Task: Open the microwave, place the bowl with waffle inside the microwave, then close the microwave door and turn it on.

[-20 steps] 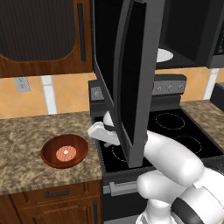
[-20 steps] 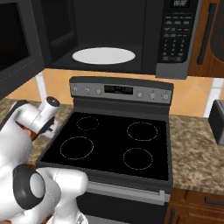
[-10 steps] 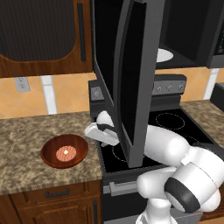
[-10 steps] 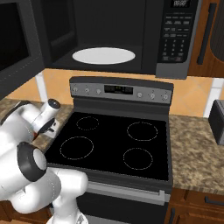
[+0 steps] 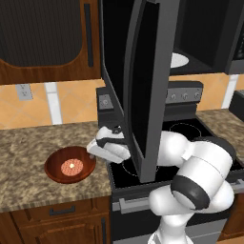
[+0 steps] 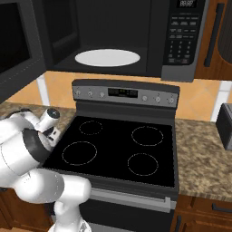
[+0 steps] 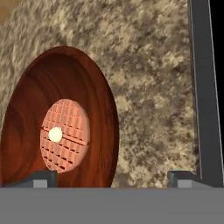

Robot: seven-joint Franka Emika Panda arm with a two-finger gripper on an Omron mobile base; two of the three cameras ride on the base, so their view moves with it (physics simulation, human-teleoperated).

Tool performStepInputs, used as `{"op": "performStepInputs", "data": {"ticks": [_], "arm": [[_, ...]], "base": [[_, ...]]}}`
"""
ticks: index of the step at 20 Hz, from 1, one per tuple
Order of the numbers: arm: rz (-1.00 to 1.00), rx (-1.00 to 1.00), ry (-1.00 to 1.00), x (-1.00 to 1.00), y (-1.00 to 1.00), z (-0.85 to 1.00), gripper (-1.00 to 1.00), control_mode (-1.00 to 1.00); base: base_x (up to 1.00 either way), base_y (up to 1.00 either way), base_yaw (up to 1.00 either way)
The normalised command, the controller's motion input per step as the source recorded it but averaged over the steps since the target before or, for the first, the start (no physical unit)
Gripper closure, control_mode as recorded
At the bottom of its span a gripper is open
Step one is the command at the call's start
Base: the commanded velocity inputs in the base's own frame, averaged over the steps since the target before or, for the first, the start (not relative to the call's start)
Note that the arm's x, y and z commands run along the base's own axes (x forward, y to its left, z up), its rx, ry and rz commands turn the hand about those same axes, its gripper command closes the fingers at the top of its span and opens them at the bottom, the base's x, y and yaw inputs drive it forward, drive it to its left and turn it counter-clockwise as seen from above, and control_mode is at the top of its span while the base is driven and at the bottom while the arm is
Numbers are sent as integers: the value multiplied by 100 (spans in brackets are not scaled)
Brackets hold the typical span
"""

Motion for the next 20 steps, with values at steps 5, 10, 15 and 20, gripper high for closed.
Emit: {"op": "performStepInputs", "data": {"ticks": [5,10,15,20], "arm": [[-6,0,0,18,27,-33,-100,-100],[-3,0,0,4,22,-18,-100,-100],[-2,0,0,7,21,-9,-100,-100],[0,0,0,0,0,0,-100,-100]], "base": [[0,0,0],[0,0,0],[0,0,0],[0,0,0]]}}
